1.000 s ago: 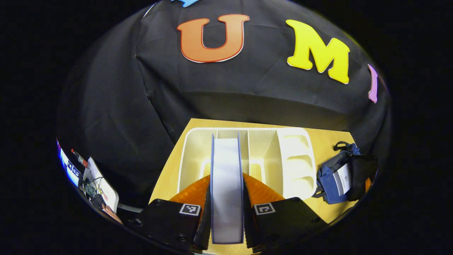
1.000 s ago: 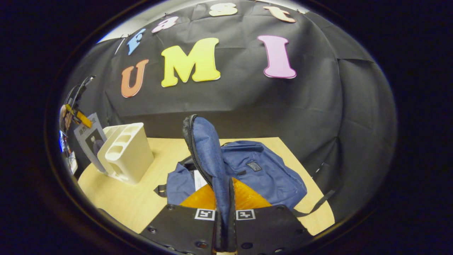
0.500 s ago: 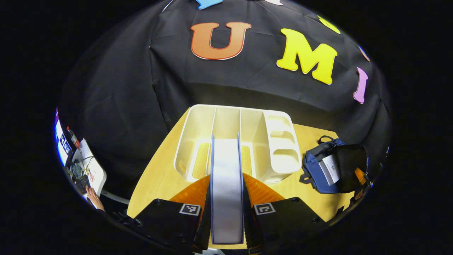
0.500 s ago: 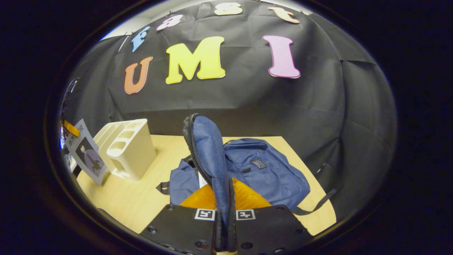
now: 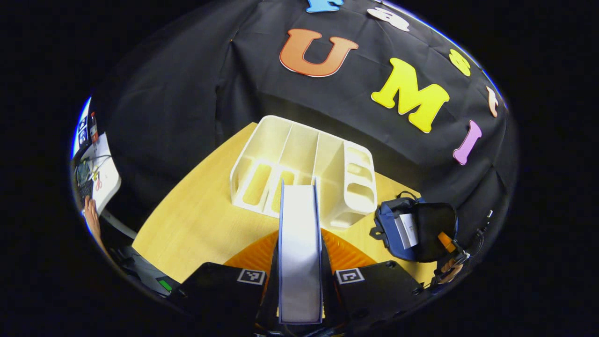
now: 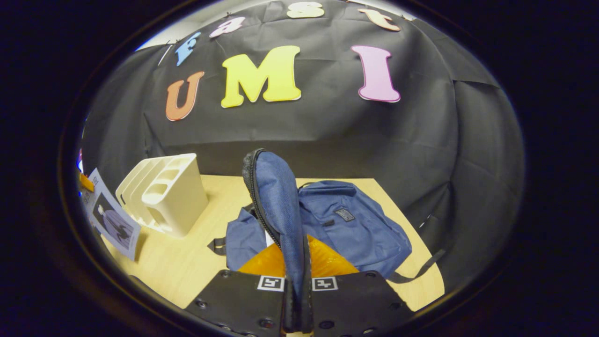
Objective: Open the schoolbag, grab two books from the bookshelf and put them into the schoolbag.
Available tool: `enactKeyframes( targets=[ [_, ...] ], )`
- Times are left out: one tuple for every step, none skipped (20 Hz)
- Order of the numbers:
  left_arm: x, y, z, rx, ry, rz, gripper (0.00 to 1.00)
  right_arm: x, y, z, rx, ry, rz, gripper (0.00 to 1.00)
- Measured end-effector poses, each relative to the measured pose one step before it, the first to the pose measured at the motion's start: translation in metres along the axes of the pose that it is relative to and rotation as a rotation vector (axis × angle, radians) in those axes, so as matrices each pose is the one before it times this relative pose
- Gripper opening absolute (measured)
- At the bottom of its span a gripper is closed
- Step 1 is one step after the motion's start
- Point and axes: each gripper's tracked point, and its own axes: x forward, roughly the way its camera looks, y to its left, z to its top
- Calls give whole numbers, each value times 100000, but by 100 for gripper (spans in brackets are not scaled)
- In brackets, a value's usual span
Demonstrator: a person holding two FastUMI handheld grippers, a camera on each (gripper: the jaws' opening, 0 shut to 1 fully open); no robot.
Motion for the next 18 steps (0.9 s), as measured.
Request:
enactKeyframes(
  targets=[
    [46,-475,-628,-1495,442,-2091,41,45,-69,61,-215,-24,-68,7],
    [112,-719,-594,-1776,392,-2430,41,-16,94,21,-73,197,-128,7],
    [100,-973,-435,-1682,457,-3081,41,-17,-13,23,47,-70,-91,7],
    [48,-1037,-419,-847,740,-3807,41,15,40,-105,-87,141,70,7],
    [85,-1310,-425,232,782,-4726,41,-6,5,-17,-219,244,-34,7],
    [408,-966,-305,539,-62,-3692,41,-9,-189,-132,-276,314,-320,7],
    [515,-544,-218,-265,42,-1417,41,6,-80,47,17,50,-399,7],
    [564,-532,-172,115,294,-1262,41,64,-76,69,75,-7,-270,10],
    [619,-705,-106,-420,113,-2051,41,-22,4,-88,-42,142,100,7],
    [896,-721,-141,-1534,497,-1815,41,-36,-41,-25,-60,88,-59,7],
    [644,-970,-262,-1785,910,-2754,41,12,-101,94,46,-15,-202,7],
    [547,-919,-157,-1204,201,-2816,41,-54,-89,88,206,70,-101,7],
    [491,-881,49,-1226,-399,-2512,41,-33,-141,107,316,18,-129,7],
    [651,-822,-7,-1010,-418,-2199,39,-42,-104,223,181,-151,3,7],
    [612,-844,121,-714,-490,-2147,41,-6,-108,228,143,-101,54,7],
    [718,-776,-25,-1052,-642,-1854,41,47,-170,87,250,-21,37,7],
    [546,-745,5,-944,-209,-1550,41,-26,-221,189,334,-95,237,7],
    [703,-684,-76,-835,-35,-1363,41,-17,-104,238,363,-229,410,6]
  ],
)
